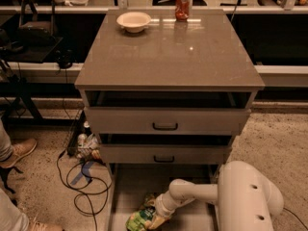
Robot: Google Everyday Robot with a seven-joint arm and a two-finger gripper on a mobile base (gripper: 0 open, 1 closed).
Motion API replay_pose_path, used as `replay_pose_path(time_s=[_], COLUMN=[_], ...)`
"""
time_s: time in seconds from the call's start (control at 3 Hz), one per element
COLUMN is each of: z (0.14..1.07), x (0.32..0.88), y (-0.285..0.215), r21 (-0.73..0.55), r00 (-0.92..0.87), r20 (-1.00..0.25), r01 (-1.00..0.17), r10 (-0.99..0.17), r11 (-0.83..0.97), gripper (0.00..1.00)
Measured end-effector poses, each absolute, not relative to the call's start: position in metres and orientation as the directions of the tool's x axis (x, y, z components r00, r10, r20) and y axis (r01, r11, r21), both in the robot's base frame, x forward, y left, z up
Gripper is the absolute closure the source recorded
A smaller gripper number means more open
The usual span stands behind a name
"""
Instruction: Pick green rice chip bag from bottom drawer and place on counter
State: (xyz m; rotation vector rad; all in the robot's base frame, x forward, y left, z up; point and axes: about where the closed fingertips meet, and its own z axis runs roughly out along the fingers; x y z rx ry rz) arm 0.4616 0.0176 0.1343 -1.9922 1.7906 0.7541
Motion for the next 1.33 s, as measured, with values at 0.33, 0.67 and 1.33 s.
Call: replay_pose_path(time_s=[0.33,0.67,1.33], z=[0.154,0.178,0.257], x=[0.466,0.47,0.481], y=[0.009,-0.002,-0.06], r21=[0.05,0.01,-0.102], r00=[0.059,0.068,0.116], r20=[-0.64,-0.691,-0.749], r01=[-0.992,-0.995,-0.993], r10=[-0.766,-0.72,-0.653], r11=[-0.119,-0.104,-0.059], gripper=[0.64,0.87,1.0])
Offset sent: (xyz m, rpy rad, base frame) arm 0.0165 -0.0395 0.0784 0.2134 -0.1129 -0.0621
